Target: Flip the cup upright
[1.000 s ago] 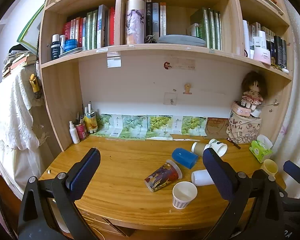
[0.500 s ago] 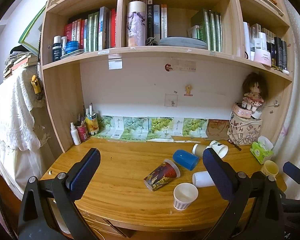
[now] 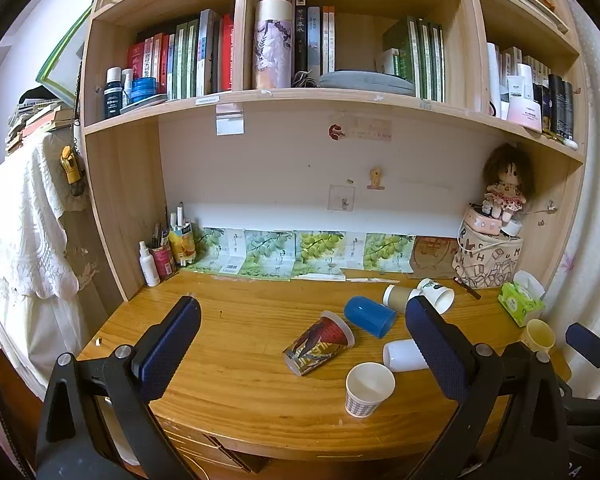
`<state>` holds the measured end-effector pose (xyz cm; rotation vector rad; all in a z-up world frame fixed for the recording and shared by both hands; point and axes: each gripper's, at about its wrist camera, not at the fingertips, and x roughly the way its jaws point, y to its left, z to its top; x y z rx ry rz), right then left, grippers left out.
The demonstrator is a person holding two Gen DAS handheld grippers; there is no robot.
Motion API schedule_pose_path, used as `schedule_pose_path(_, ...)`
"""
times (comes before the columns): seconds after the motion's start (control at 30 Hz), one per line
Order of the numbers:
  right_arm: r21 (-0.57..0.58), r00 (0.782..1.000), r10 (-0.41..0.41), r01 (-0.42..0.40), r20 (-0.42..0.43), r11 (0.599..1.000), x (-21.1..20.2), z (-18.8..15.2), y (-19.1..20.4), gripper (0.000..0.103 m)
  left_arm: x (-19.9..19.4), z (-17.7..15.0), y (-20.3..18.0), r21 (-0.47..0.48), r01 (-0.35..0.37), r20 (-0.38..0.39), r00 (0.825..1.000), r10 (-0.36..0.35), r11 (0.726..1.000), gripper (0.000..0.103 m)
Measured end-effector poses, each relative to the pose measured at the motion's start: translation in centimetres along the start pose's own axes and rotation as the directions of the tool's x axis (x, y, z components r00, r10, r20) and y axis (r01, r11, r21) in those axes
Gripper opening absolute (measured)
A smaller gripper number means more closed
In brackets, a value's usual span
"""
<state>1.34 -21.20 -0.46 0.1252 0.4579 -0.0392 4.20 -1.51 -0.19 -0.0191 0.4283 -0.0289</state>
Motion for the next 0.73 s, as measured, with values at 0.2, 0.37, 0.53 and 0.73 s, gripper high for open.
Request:
schedule_pose_path(0.2,0.000,1.000,0.001,-0.001,-0.001,1.000,0.00,0.01,-0.02,0.102,-0.01,-0.03,0.07,-0.001,0.000,0.000,1.000,0.000,1.000,0.102)
schedule_pose_path(0.37,0.000,1.000,0.002,-0.002,-0.004,1.000,0.06,-0.13,0.10,0.102,-0.02,-0.05,0.14,-0.001,0.001,0.000,1.000,-0.001,1.000,0.102)
schedule_pose_path(0.53,-0.001,1.000,0.003,-0.003,-0.009,1.000,0.14,-0.57,0.37,0.102,-0.01,-0.03,0.19,-0.002,0.002,0.001,1.000,-0.002,1.000,0.102)
schedule_pose_path(0.73,0.000,1.000,0.001,-0.001,-0.010,1.000,0.17,-0.75,0.56,0.102,-0.09,-0.31,0.60,-0.012,0.006,-0.002,1.000,-0.006,1.000,0.102)
